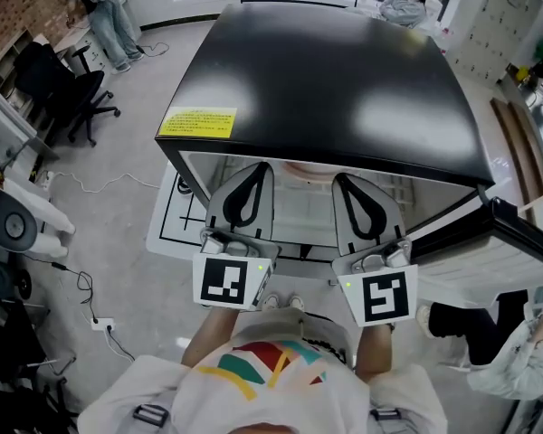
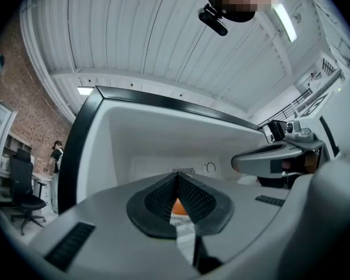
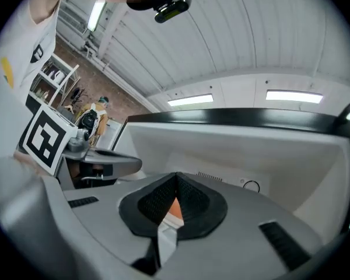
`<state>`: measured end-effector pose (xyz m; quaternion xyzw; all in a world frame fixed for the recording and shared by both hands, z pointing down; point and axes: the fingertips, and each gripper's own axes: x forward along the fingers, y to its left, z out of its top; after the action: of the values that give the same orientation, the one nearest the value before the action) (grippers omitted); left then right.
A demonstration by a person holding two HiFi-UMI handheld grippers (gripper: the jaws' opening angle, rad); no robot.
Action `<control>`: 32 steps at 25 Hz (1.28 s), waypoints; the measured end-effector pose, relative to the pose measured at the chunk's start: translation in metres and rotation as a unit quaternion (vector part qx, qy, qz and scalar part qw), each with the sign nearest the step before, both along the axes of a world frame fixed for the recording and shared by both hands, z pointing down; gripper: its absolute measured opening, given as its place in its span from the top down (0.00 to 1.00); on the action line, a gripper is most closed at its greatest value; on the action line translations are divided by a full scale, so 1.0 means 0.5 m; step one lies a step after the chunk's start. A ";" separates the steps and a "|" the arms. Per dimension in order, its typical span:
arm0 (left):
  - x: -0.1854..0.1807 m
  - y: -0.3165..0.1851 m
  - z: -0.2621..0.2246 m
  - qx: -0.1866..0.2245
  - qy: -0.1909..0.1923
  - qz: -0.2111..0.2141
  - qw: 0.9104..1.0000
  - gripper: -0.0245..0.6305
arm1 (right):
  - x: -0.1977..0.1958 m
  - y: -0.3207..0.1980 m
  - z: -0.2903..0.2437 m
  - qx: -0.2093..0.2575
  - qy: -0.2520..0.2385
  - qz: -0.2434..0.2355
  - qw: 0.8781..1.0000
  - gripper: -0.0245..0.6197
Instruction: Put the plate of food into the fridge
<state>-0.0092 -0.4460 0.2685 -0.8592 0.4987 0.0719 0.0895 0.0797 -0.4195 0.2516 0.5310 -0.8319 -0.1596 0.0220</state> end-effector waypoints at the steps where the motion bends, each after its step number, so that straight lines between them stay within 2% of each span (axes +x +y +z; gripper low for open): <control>1: 0.001 0.001 0.000 0.000 -0.001 0.001 1.000 0.95 | 0.004 0.005 -0.005 0.005 -0.017 0.007 1.000 0.96; 9: 0.010 0.014 0.000 0.000 -0.003 0.008 1.000 0.95 | 0.057 0.030 -0.005 0.026 -0.089 0.082 0.992 0.96; 13: 0.015 0.020 0.005 -0.003 -0.006 0.010 1.000 0.95 | 0.065 0.044 0.019 0.024 -0.118 0.098 0.988 0.96; 22: 0.017 0.021 0.013 -0.007 -0.009 0.009 1.000 0.95 | 0.086 0.043 0.060 0.003 -0.112 0.122 0.986 0.96; 26: 0.018 0.022 0.010 -0.002 -0.008 0.007 1.000 0.95 | 0.098 0.037 0.068 0.001 -0.088 0.148 0.985 0.96; 32: 0.019 0.019 0.008 0.001 -0.008 0.005 1.000 0.95 | 0.098 0.035 0.064 0.005 -0.082 0.148 0.986 0.96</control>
<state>0.0004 -0.4364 0.2724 -0.8621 0.4936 0.0657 0.0943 0.1289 -0.4020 0.2834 0.6593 -0.7425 -0.1152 -0.0255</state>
